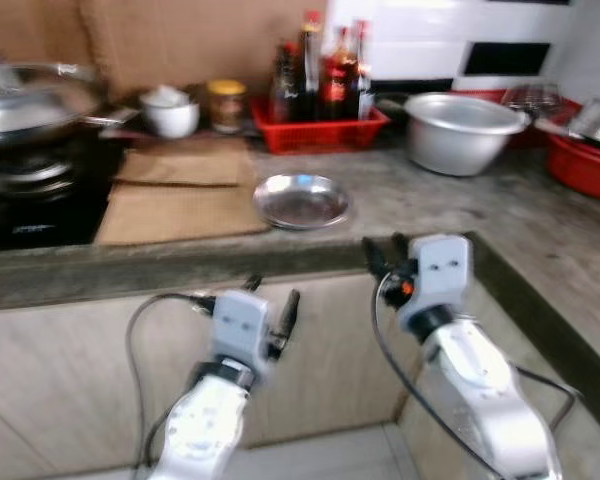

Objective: Kitchen organization

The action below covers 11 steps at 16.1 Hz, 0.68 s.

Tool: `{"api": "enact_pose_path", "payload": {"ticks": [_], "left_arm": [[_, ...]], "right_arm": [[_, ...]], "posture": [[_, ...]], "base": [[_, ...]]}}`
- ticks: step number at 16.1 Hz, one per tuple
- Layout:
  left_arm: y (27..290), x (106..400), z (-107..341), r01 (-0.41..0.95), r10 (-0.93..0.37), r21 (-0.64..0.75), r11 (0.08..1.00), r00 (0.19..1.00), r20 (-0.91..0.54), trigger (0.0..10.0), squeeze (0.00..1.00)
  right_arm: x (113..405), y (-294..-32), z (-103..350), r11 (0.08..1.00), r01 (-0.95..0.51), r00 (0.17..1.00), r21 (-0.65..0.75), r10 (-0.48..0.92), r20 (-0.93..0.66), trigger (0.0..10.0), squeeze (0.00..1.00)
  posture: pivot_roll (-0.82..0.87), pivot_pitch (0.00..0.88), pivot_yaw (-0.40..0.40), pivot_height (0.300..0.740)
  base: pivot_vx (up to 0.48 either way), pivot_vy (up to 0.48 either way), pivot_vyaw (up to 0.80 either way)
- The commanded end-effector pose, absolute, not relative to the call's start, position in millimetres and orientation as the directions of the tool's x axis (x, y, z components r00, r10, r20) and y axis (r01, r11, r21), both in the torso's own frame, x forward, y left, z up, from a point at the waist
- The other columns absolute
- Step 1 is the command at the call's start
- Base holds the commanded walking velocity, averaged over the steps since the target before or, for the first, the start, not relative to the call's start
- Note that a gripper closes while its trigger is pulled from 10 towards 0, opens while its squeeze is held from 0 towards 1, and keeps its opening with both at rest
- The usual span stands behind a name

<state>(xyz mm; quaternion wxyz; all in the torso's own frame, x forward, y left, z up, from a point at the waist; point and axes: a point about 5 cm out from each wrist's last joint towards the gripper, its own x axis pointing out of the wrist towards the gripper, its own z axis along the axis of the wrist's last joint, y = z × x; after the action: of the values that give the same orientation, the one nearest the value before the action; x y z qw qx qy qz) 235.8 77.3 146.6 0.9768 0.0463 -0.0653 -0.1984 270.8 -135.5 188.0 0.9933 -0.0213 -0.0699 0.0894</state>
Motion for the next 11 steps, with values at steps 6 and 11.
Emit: {"api": "enact_pose_path", "payload": {"ticks": [6,11], "left_arm": [[86,237,146,0.362,-0.379,0.140,0.922,0.918,0.116,10.0,0.00],[85,239,147,0.362,-0.379,0.143,0.921,0.917,0.121,10.0,0.00]], "right_arm": [[278,-131,194,0.980,-0.195,0.970,-0.050,0.200,0.135,10.0,0.00],[301,-130,196,0.971,-0.205,0.976,-0.119,0.212,0.048,10.0,0.18]], "posture": [[0.08,0.000,-0.061,0.740],[0.08,0.000,-0.062,0.740]], "base": [[0.338,0.000,0.00],[0.058,0.000,0.00]]}}
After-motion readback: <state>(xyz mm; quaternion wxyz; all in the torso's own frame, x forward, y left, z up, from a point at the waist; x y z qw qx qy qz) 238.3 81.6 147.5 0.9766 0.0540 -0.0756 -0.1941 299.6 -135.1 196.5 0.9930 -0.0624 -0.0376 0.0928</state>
